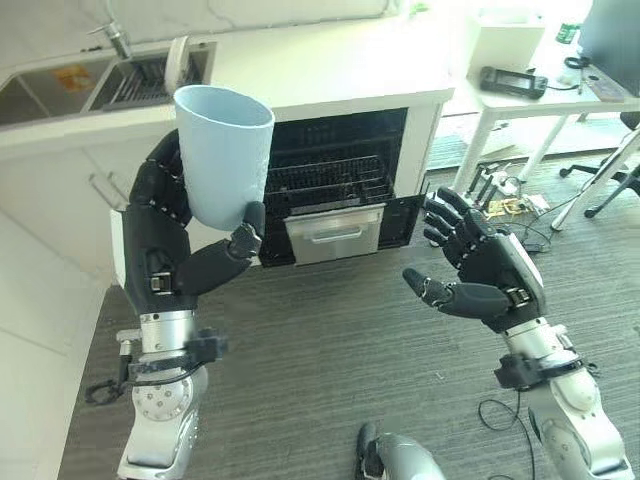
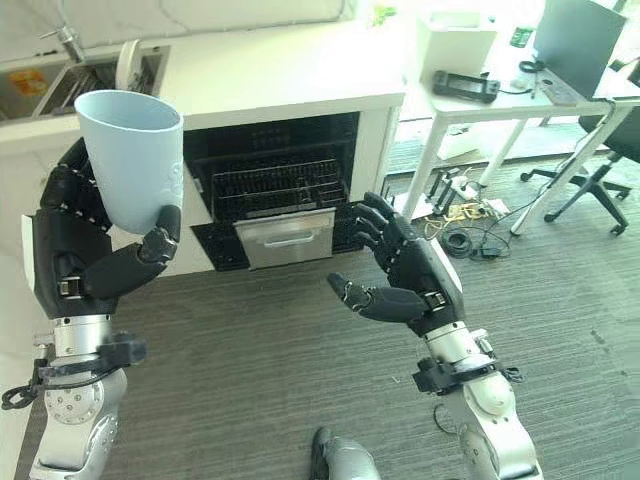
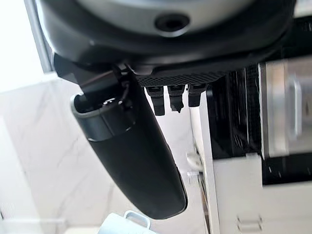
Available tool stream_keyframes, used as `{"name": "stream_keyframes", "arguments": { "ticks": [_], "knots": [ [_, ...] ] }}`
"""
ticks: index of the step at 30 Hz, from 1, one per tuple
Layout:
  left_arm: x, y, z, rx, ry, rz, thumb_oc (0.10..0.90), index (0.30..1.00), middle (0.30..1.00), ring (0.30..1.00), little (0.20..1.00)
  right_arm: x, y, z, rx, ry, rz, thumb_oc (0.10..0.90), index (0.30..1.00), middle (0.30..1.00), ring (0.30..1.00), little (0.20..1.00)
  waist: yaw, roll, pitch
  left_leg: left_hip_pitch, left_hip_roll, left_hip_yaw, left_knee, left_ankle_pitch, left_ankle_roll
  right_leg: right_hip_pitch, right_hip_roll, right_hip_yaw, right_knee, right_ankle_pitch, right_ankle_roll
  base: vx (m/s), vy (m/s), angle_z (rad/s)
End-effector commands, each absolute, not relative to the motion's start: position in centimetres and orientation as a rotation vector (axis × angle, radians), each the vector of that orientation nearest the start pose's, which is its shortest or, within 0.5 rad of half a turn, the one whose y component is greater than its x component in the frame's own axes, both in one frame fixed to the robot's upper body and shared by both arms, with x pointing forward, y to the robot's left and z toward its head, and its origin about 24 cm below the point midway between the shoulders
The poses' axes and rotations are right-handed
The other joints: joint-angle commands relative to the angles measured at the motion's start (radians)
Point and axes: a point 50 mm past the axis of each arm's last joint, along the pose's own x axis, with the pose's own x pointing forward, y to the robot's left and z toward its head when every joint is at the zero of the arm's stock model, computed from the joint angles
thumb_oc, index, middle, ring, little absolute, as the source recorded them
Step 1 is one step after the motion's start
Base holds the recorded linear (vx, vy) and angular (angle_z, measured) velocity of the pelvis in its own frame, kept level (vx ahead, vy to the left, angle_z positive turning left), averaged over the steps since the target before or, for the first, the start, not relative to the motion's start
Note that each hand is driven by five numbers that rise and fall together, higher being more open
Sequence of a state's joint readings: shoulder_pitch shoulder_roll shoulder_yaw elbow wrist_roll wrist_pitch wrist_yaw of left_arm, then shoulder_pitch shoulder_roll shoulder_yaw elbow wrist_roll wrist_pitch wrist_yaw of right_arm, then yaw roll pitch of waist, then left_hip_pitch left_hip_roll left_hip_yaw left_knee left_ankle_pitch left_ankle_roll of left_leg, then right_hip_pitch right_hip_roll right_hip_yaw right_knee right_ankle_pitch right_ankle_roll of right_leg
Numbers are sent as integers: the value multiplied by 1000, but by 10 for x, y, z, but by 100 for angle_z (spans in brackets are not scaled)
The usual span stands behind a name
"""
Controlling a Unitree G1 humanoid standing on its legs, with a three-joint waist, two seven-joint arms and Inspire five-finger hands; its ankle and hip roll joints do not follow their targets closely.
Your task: Place the dishes in the dishwasher.
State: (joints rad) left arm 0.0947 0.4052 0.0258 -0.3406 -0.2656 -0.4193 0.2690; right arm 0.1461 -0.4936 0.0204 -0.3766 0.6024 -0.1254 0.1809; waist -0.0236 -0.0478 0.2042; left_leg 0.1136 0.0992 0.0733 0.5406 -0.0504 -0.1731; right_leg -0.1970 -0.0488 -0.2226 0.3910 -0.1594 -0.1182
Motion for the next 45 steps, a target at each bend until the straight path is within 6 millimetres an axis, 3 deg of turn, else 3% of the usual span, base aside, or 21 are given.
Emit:
{"name": "stream_keyframes", "arguments": {
  "ticks": [1,3,5,6,9,10,14,17,23,24,25,28,29,31,34,36,40,45],
  "knots": [
    [199,208,184,27,-923,94,400,300,300,300,300,216,-191,156,126,-521,373,800,900,900,900,900,23,-23,-51,-115,-82,104,-147,-4,137,55,-93,24,-91,43,178,133,-81,11],
    [196,208,182,36,-923,84,400,300,300,300,300,217,-189,156,131,-527,374,800,900,900,900,900,28,-10,-38,-123,-93,140,-241,-27,148,74,-74,26,-91,27,187,144,5,12],
    [194,209,180,39,-921,79,400,300,300,300,300,218,-184,154,132,-525,374,800,900,900,900,900,34,27,-24,-215,-64,130,-241,-68,135,98,-19,35,-91,10,189,162,57,7],
    [193,209,179,36,-919,82,400,300,300,300,300,218,-182,153,132,-521,375,800,900,900,900,900,42,40,-20,-271,-52,108,-241,-60,123,111,3,44,-91,0,189,257,84,-19],
    [192,208,177,26,-926,88,400,300,300,300,300,214,-182,152,122,-519,374,800,900,900,900,900,66,63,-6,-436,-8,24,-241,54,69,174,68,70,-91,-53,164,341,115,-5],
    [192,209,177,26,-930,89,400,300,300,300,300,214,-183,153,118,-521,374,800,900,900,900,900,67,63,-4,-446,-5,25,-241,51,69,181,68,71,-91,-62,160,331,160,-46],
    [196,211,180,32,-941,116,400,300,300,300,300,213,-184,151,116,-515,391,800,900,900,900,900,69,54,-3,-424,2,31,-241,15,89,217,40,60,-91,-79,173,254,152,-30],
    [197,211,184,50,-944,107,400,300,300,300,300,209,-185,150,138,-513,389,800,900,900,900,900,86,32,-19,-399,-10,35,-241,-16,115,260,4,39,-91,-89,198,274,156,-29],
    [199,210,193,55,-969,33,400,300,300,300,300,213,-183,155,161,-551,340,800,900,900,900,900,144,-10,-47,-388,-69,1,-241,-50,162,309,-72,-32,-91,-80,244,230,153,2],
    [200,209,194,60,-970,28,400,300,300,300,300,214,-182,155,167,-555,336,800,900,900,900,900,151,-14,-54,-388,-81,-9,-241,-54,172,314,-79,-38,-91,-65,252,258,204,15],
    [201,208,196,77,-977,24,400,300,300,300,300,216,-179,156,178,-560,335,800,900,900,900,900,156,-26,-57,-372,-104,-15,-241,-70,189,334,-97,-47,-91,-13,269,228,207,15],
    [201,206,200,105,-997,30,400,300,300,300,300,219,-174,158,193,-566,351,800,900,900,900,900,146,-17,-63,-342,-121,-34,-241,-94,214,360,-86,-64,-90,155,285,226,229,13],
    [202,205,201,118,-1005,30,400,300,300,300,300,218,-172,157,196,-567,354,800,900,900,900,900,134,-7,-57,-326,-131,-52,-241,-99,224,321,-72,-45,7,194,286,223,250,2],
    [203,204,202,126,-1009,39,400,300,300,300,300,218,-169,157,196,-565,365,800,900,900,900,900,118,2,-54,-308,-131,-55,-241,-108,226,255,-62,-24,55,186,269,118,137,19],
    [210,202,207,145,-1030,53,400,300,300,300,300,223,-167,157,204,-566,391,800,900,900,900,900,115,0,-37,-285,-117,-42,-241,-109,213,220,-78,-66,-91,98,244,125,-61,32],
    [210,201,210,156,-1049,66,400,300,300,300,300,224,-168,160,203,-578,405,800,900,900,900,900,110,-10,-25,-268,-109,-24,-241,-121,209,153,-112,-48,-91,72,249,95,-141,-17],
    [211,196,210,163,-1052,58,400,300,300,300,300,223,-167,164,208,-576,416,800,900,900,900,900,67,-34,-18,-226,-117,-30,-241,-177,219,-13,-163,109,-91,170,297,216,-263,-2],
    [206,198,209,165,-1049,48,400,300,300,300,300,219,-167,166,221,-582,422,800,900,900,900,900,65,-42,-16,-188,-109,-50,-241,-209,220,-72,-184,124,-91,197,310,218,-363,70]
  ]
}}
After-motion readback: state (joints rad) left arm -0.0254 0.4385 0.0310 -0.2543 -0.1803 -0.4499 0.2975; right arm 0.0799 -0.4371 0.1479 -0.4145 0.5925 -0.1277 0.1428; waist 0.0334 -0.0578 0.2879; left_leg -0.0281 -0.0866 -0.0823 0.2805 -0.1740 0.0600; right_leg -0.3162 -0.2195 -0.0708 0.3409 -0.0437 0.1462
